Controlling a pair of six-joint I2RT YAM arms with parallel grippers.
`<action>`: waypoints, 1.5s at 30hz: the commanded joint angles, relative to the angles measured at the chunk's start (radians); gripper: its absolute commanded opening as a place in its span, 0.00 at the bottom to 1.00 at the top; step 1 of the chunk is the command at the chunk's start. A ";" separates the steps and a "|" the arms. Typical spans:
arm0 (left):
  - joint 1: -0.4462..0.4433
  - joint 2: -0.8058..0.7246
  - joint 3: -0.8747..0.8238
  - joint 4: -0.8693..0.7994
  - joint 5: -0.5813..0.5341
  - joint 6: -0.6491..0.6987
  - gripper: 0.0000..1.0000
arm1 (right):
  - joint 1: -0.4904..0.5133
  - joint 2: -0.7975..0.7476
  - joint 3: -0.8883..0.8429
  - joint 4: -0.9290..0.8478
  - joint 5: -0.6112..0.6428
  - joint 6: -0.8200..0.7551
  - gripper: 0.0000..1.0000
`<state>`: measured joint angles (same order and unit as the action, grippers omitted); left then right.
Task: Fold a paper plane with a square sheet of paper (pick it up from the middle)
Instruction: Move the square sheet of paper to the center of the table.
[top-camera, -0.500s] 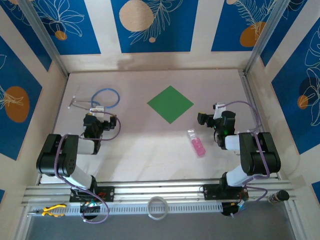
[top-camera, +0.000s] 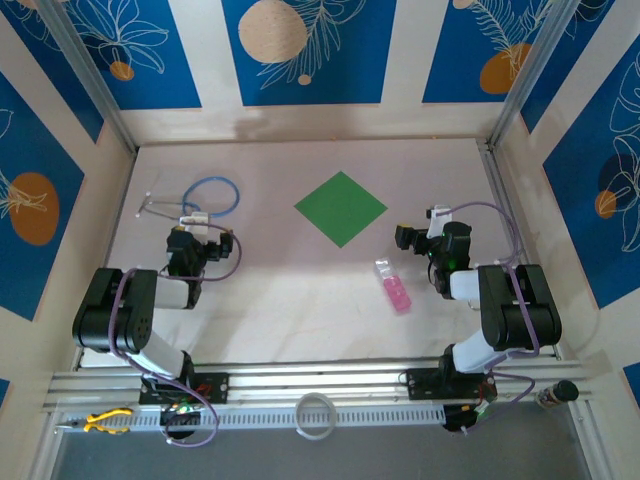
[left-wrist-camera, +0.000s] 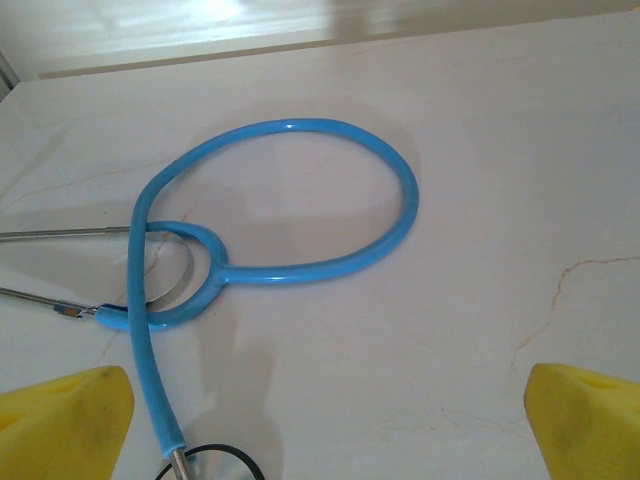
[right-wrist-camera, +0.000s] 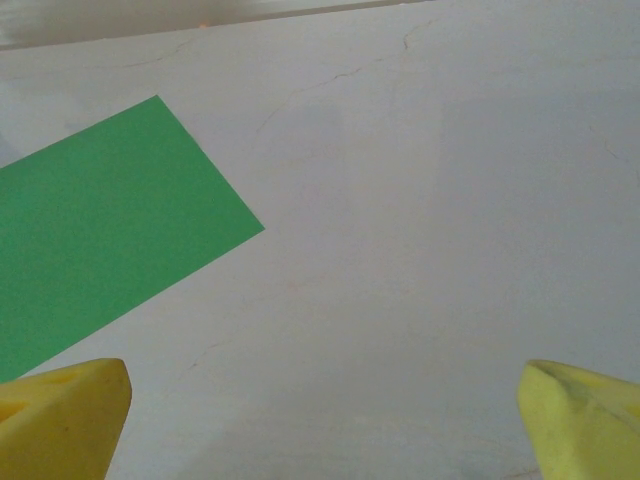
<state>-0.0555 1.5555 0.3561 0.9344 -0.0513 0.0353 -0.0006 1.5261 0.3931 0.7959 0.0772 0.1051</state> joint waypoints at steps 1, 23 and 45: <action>-0.003 0.009 0.021 -0.002 0.018 0.008 1.00 | -0.004 -0.003 0.030 0.001 -0.016 -0.002 0.99; -0.002 -0.133 0.046 -0.179 -0.028 -0.016 1.00 | 0.010 -0.118 0.159 -0.333 -0.071 -0.017 0.99; -0.104 -0.015 0.518 -0.686 0.449 -0.503 1.00 | 0.043 -0.218 0.408 -0.976 -0.430 0.478 0.95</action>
<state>-0.0967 1.4788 0.7815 0.3466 0.2718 -0.4366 0.0158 1.2995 0.7971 -0.1253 -0.2802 0.5346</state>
